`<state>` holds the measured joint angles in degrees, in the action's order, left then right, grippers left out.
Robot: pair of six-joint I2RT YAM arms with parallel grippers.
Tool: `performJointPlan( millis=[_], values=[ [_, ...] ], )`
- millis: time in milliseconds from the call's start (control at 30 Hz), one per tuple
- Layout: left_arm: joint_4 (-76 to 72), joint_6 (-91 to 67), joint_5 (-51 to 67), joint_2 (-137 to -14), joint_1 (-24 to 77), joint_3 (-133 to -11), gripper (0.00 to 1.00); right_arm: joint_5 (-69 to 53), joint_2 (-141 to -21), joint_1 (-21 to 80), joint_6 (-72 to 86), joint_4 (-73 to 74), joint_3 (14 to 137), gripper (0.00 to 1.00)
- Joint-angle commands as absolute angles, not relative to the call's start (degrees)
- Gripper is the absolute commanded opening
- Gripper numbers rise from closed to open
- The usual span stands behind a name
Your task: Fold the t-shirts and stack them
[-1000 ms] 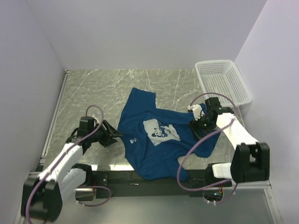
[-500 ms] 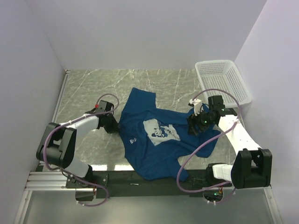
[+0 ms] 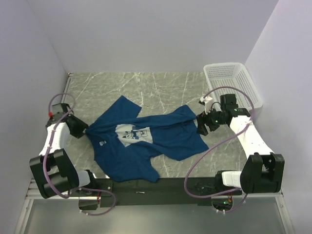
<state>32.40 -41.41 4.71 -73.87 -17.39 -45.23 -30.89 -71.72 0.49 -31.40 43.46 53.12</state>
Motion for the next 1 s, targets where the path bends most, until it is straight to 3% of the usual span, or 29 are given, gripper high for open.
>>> performJointPlan(
  millis=[0, 167, 300, 433, 667, 733, 767, 867, 967],
  values=[
    [36.91, -34.99, 12.02, -72.33, -23.01, -48.68, 0.47, -34.00, -74.61, 0.26, -33.31, 43.41, 57.12, 0.82],
    [36.40, -32.52, 24.12, -66.20, -24.52, -49.84, 0.51, -37.52, -80.06, 2.01, -40.15, 47.54, 57.48, 0.80],
    [33.75, -32.26, 34.42, -59.16, -22.77, -46.76, 0.83, -33.50, -81.22, 9.48, -50.25, 51.77, 52.57, 0.73],
    [35.24, -32.26, 34.89, -55.21, -15.84, -45.09, 0.83, -26.64, -74.81, 14.67, -60.26, 46.94, 42.04, 0.74],
    [37.61, -31.03, 34.89, -49.75, -14.77, -42.72, 0.83, -19.08, -72.68, 20.56, -63.72, 40.61, 37.44, 0.71],
    [38.32, -31.20, 35.07, -48.52, -14.77, -42.80, 0.83, -16.71, -75.49, 22.23, -62.06, 38.77, 37.79, 0.64],
    [38.84, -31.11, 35.24, -48.17, -14.77, -43.24, 0.84, -15.92, -76.46, 22.93, -61.62, 38.59, 37.97, 0.49],
    [40.60, -30.59, 35.33, -47.37, -14.77, -44.55, 0.84, -13.54, -78.66, 23.73, -60.55, 40.60, 38.76, 0.19],
    [42.27, -29.88, 35.33, -46.85, -14.85, -46.22, 0.84, -12.31, -72.55, 23.73, -62.57, 46.47, 37.45, 0.08]
  ],
)
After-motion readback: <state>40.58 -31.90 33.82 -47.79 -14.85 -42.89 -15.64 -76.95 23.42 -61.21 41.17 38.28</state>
